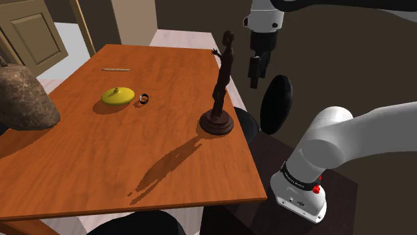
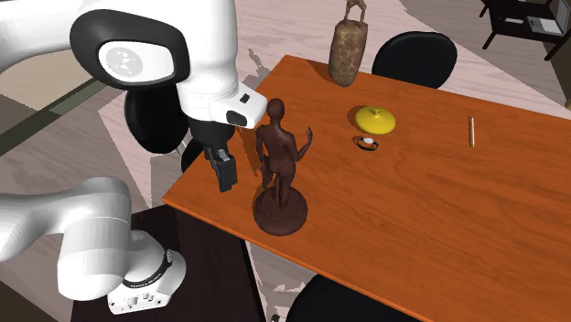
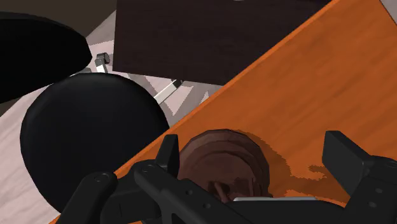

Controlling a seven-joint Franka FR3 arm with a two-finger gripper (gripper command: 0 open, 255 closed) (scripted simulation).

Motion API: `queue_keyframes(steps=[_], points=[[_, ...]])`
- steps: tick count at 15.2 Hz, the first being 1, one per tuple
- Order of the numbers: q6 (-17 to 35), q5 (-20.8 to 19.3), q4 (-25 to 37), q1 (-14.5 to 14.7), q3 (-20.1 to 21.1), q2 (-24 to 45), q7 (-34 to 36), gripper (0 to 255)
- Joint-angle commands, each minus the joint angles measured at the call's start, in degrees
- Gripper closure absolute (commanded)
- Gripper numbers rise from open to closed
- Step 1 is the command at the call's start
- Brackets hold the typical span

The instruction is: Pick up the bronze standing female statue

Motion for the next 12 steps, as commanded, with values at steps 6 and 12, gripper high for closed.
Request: queue_keyframes(steps=[6, 12], points=[[-1.18, 0.1, 12.6, -3.38, 2.93, 12.84, 9.19, 0], [-5.56, -1.4, 30.13, -6.84, 5.35, 27.92, 20.37, 0]])
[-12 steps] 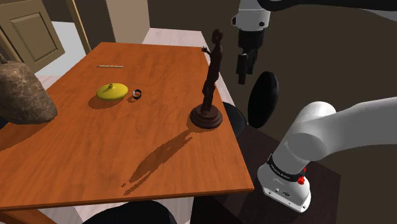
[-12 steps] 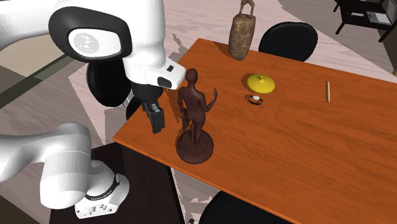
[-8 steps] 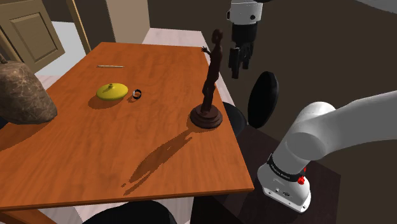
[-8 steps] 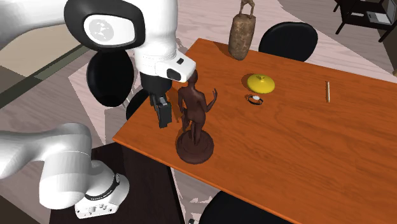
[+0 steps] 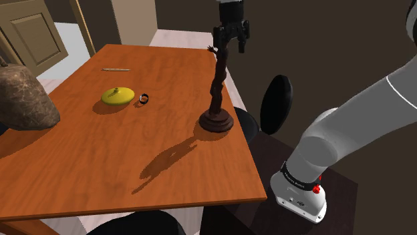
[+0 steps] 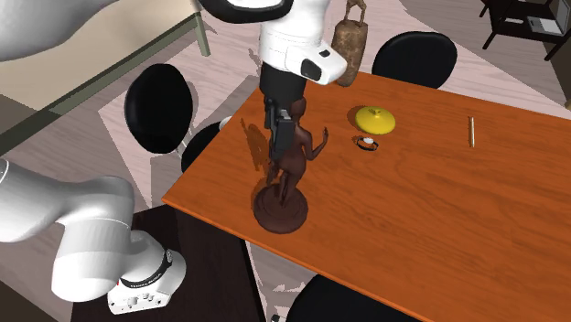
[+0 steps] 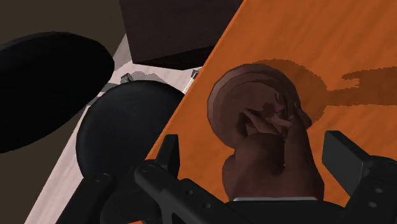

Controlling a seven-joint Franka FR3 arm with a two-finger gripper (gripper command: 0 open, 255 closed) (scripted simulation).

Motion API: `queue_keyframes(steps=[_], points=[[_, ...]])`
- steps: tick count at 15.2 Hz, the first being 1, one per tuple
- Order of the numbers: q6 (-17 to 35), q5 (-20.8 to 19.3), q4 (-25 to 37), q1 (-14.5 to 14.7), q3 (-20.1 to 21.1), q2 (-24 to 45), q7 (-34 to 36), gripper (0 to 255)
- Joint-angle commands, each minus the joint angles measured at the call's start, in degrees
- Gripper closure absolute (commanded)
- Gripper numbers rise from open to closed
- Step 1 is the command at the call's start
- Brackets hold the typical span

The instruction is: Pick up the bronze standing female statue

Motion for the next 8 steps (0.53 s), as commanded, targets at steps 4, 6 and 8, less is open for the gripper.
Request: queue_keyframes(steps=[4, 6, 8], points=[[-4.67, -1.7, 13.94, -1.78, 1.1, 10.82, 8.09, 0], [-3.04, -1.62, 11.82, -1.74, 1.04, 10.32, 8.14, 0], [-1.44, -1.55, 9.8, -1.73, 1.01, 9.9, 8.18, 0]])
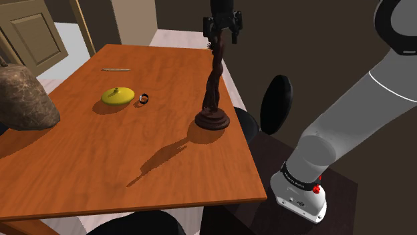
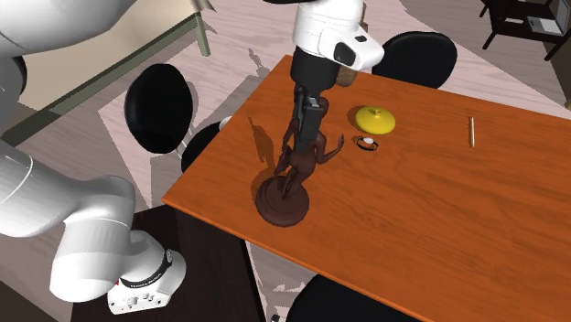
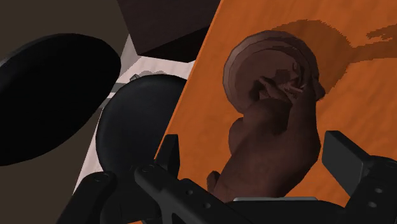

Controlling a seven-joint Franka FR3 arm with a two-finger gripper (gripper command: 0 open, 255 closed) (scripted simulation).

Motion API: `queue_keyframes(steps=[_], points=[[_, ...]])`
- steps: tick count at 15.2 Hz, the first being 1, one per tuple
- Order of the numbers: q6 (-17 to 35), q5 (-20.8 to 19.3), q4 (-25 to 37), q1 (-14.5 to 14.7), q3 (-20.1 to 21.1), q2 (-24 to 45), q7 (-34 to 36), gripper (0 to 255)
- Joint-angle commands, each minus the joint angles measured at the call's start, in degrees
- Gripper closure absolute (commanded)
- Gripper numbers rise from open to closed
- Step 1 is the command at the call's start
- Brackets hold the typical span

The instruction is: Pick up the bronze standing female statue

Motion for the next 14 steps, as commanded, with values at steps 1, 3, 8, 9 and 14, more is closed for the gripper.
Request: queue_keyframes(steps=[1, 3, 8, 9, 14], points=[[1.48, 0.12, -2.74, 0.03, 0.06, 0.52, 0.29, 0], [3.51, 0.2, -5.21, 0.03, 0.05, 0.08, 0.37, 0], [2.72, 0.54, -4.82, 0.41, 0.71, -0.28, 1.41, 255], [2.03, 0.41, -3.59, 0.31, 0.61, 0.26, 1.18, 255], [1.6, 0.2, -1.77, 0.31, 0.74, 1.67, 1.33, 255]])
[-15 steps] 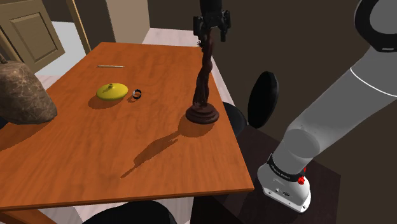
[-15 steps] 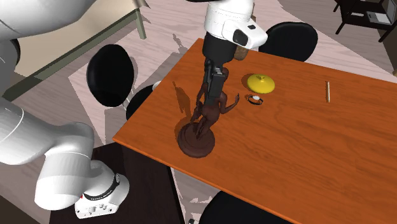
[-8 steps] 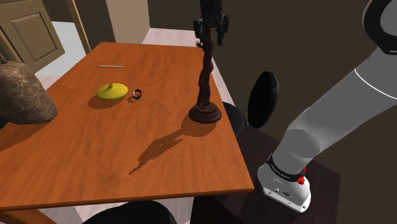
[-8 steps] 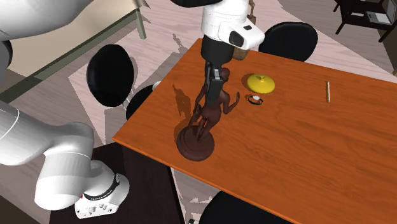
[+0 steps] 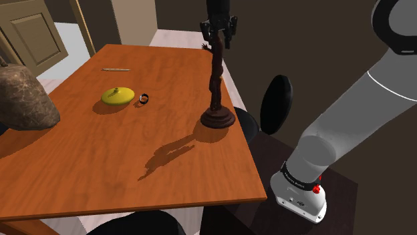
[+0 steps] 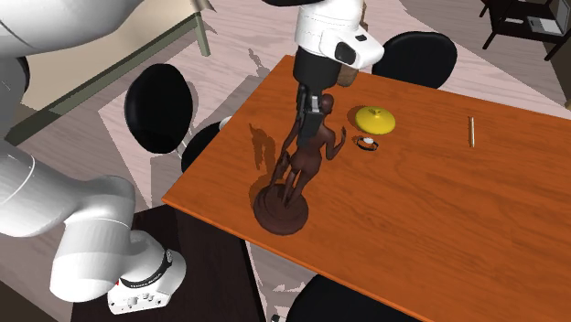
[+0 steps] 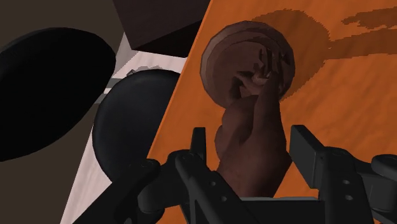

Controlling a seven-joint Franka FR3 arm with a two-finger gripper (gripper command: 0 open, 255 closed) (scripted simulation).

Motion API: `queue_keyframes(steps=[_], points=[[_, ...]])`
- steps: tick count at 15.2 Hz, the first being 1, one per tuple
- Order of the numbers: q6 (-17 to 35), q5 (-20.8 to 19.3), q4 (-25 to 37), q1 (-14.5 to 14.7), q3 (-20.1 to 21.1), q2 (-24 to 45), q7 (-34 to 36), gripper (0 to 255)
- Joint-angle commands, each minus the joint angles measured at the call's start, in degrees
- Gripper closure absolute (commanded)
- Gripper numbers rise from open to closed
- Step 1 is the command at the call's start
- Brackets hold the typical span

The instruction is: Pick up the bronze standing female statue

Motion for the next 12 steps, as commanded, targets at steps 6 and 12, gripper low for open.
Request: queue_keyframes(steps=[6, 12], points=[[-2.11, 0.0, -0.3, -0.4, -0.6, 0.2, -1.15, 255], [-7.02, -0.28, 6.19, -0.42, -0.47, 1.8, -1.26, 255]])
